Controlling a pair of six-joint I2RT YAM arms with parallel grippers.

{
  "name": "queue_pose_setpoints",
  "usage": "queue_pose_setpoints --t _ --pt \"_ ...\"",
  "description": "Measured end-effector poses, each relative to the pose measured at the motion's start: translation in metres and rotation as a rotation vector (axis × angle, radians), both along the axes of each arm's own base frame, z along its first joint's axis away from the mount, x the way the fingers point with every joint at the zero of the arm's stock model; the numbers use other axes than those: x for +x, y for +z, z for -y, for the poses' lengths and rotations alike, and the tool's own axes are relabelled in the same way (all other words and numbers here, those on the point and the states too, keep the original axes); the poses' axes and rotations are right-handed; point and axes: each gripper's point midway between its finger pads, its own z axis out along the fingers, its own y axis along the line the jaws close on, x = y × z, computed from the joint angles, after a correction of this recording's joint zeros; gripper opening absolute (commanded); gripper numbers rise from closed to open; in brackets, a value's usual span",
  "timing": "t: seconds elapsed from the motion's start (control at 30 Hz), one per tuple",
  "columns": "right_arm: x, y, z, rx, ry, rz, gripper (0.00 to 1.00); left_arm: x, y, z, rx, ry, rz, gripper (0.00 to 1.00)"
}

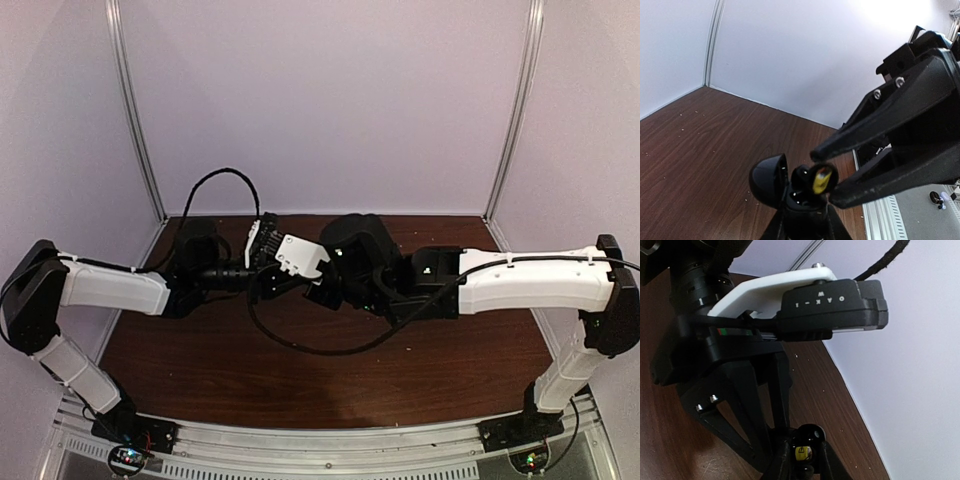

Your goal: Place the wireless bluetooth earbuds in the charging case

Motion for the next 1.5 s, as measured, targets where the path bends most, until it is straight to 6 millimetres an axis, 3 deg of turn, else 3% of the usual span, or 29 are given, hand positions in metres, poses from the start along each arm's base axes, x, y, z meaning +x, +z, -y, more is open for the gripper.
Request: queue_pose_setpoints --t 0.83,1.27,1.5 --pt "-0.014 0.009 -0.009 0.06 0.072 -0.038 0.45 -0.006 0.02 -0.007 -0.069 0.015 0.093 0.0" --pt "-0.02 0.077 0.004 0.305 0.15 -0.071 0.51 -0.011 0.019 -0.011 -0.091 0.01 0.134 0.0" --pt "0.0 0.086 0.028 0.417 0.153 -0.152 0.51 -0.029 0.028 -0.021 -0.146 -0.014 0.224 0.0"
